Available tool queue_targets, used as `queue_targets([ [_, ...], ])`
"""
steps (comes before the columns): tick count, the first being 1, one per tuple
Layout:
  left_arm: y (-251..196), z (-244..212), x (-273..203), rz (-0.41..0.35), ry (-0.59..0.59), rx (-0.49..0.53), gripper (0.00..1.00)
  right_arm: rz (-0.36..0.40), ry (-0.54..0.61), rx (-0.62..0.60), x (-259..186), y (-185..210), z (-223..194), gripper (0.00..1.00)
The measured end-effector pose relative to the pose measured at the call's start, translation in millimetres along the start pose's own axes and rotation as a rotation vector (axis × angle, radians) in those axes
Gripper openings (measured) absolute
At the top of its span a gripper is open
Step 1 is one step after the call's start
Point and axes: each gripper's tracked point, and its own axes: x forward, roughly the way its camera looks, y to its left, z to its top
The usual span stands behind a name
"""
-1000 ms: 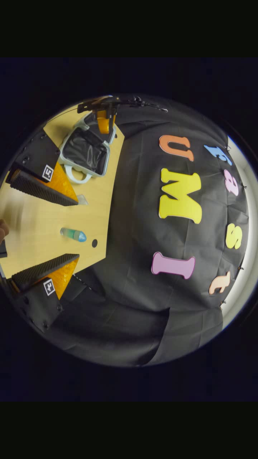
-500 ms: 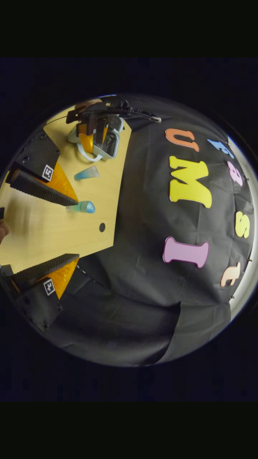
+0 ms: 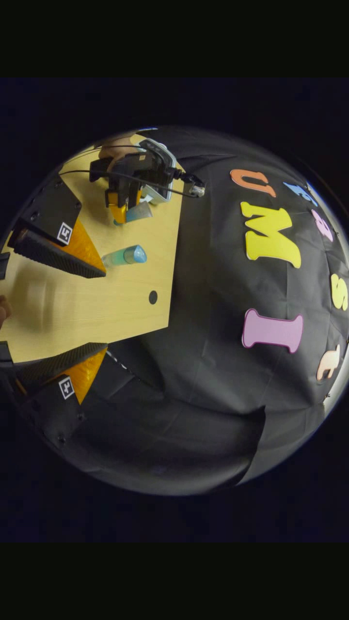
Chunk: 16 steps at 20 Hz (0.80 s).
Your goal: First open the suitcase, pack the skin care products into it, and then close the suitcase.
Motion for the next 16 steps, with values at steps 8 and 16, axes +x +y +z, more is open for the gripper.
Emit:
queue_targets([
  [8, 4, -6, 28, 0.058, -0.028, -0.079, 0.44, 0.001, 0.040, -0.003, 13, -3, -20, 0.80],
  [16, -15, 37, -26, 0.011, -0.120, -0.114, 0.37, 0.044, 0.035, 0.009, 40, 30, -21, 0.80],
])
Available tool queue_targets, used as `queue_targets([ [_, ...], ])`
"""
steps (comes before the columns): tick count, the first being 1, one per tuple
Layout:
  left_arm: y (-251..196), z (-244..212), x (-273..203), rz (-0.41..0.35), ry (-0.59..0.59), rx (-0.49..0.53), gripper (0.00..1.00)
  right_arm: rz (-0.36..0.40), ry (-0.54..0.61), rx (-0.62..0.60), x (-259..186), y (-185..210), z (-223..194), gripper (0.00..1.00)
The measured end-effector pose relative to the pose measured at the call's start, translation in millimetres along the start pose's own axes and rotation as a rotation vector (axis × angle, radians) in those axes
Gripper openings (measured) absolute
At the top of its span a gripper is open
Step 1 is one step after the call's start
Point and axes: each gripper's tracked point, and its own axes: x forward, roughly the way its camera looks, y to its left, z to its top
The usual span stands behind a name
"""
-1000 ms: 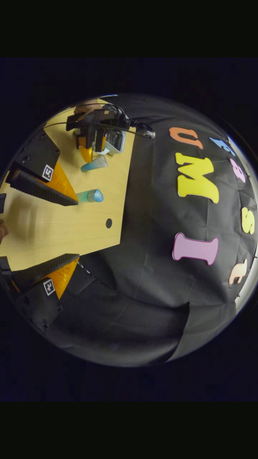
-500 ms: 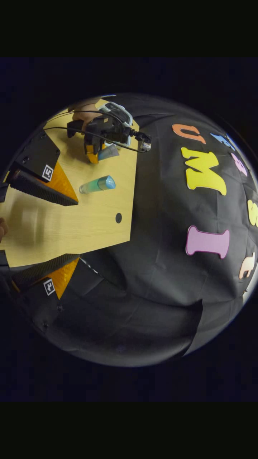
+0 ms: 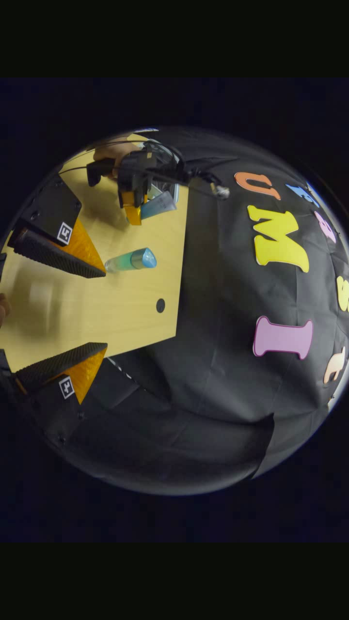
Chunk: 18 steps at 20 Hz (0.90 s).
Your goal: First open the suitcase, pack the skin care products into it, and then close the suitcase.
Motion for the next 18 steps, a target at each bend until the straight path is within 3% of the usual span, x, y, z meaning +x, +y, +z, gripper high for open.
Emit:
queue_targets([
  [1, 0, 9, -13, -0.001, -0.011, 0.000, 0.44, 0.003, 0.008, 0.013, 12, 7, -2, 0.80],
  [2, 4, 17, -30, 0.009, -0.021, 0.011, 0.37, 0.021, 0.010, 0.027, 23, 18, -2, 0.80],
  [5, 24, 24, -72, 0.038, -0.012, -0.007, 0.37, 0.084, 0.000, 0.027, 52, 58, -6, 0.80],
  [7, 54, 22, -97, 0.098, 0.007, -0.025, 0.36, 0.112, 0.004, 0.000, 71, 78, -13, 0.79],
  [13, 162, -5, -161, 0.268, 0.076, -0.119, 0.37, 0.099, -0.014, -0.036, 128, 108, -19, 0.79],
  [15, 194, -18, -172, 0.316, 0.110, -0.142, 0.37, 0.081, -0.026, -0.039, 139, 109, -17, 0.73],
  [18, 231, -34, -180, 0.353, 0.164, -0.158, 0.37, 0.050, -0.034, -0.040, 145, 110, -12, 0.48],
])
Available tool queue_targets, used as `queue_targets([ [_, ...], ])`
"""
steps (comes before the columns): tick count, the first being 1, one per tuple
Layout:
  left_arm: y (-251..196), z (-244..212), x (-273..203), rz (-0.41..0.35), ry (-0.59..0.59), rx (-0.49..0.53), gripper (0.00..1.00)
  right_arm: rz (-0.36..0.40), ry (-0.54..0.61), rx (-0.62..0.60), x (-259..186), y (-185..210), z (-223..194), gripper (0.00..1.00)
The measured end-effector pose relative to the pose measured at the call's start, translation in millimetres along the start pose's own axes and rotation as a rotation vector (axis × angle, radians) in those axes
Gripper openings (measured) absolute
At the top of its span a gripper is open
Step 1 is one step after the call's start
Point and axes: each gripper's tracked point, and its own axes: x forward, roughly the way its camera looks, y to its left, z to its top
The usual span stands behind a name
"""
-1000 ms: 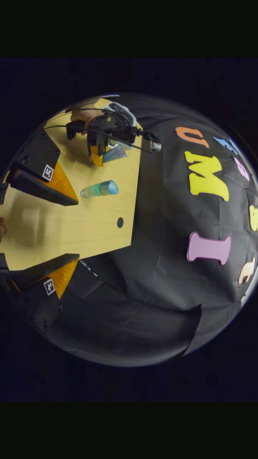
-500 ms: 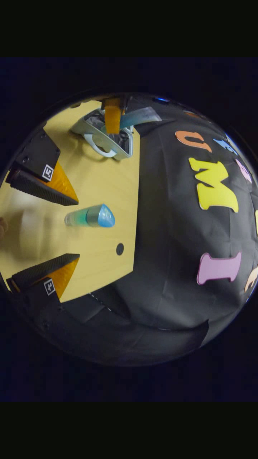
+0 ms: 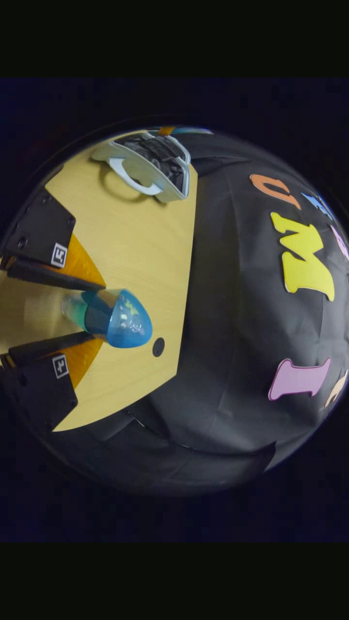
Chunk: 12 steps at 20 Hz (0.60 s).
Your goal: First open the suitcase, pack the skin care products into it, and then close the suitcase.
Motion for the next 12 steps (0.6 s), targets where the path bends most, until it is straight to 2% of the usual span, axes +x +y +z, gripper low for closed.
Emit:
queue_targets([
  [3, 16, -9, 13, -0.003, 0.056, -0.002, 0.37, 0.001, 0.024, -0.011, -7, 5, 1, 0.42],
  [6, 24, -18, 32, -0.035, 0.114, 0.015, 0.37, 0.012, 0.024, -0.019, -35, 26, 18, 0.39],
  [12, 39, -41, 64, -0.062, 0.277, 0.052, 0.37, 0.101, -0.002, -0.031, -116, 100, 61, 0.39],
])
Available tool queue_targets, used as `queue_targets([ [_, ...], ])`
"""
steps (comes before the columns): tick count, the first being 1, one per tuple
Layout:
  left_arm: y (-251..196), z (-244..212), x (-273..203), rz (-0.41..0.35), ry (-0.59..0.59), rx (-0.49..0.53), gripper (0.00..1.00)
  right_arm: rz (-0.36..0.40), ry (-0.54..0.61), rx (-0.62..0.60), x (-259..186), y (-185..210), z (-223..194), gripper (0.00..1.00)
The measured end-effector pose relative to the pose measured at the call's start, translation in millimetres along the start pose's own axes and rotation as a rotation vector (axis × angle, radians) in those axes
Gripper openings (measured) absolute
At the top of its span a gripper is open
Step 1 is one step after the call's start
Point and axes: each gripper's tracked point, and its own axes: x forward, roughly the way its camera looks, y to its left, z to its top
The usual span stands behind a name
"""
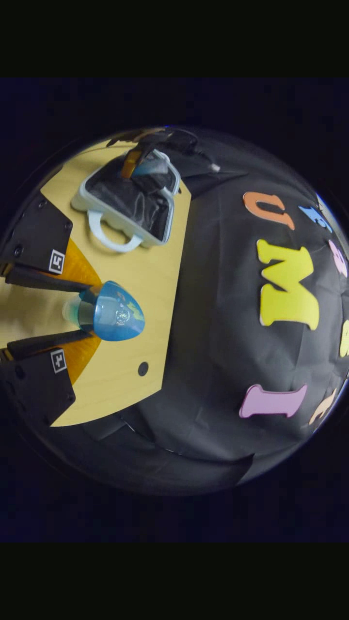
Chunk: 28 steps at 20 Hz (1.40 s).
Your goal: First open the suitcase, pack the skin care products into it, and then close the suitcase.
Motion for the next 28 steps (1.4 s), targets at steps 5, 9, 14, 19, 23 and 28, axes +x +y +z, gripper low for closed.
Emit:
queue_targets([
  [5, 3, -10, 18, -0.002, 0.077, -0.003, 0.37, 0.015, -0.031, 0.010, -35, 52, 27, 0.39],
  [9, 5, -6, 22, 0.017, 0.085, 0.020, 0.42, 0.009, -0.022, 0.019, -48, 75, 29, 0.39],
  [14, -5, -2, 19, -0.019, 0.044, 0.001, 0.67, 0.004, -0.012, 0.004, -52, 97, 34, 0.39],
  [19, -16, 21, -30, -0.095, -0.127, 0.029, 0.87, 0.090, 0.011, -0.021, -39, 143, 38, 0.39],
  [23, 0, 25, -85, -0.139, -0.298, 0.057, 0.89, 0.176, 0.094, -0.030, -8, 193, 19, 0.39],
  [28, 77, 11, -133, -0.042, -0.480, 0.039, 0.97, 0.252, 0.250, -0.028, 32, 253, -30, 0.39],
])
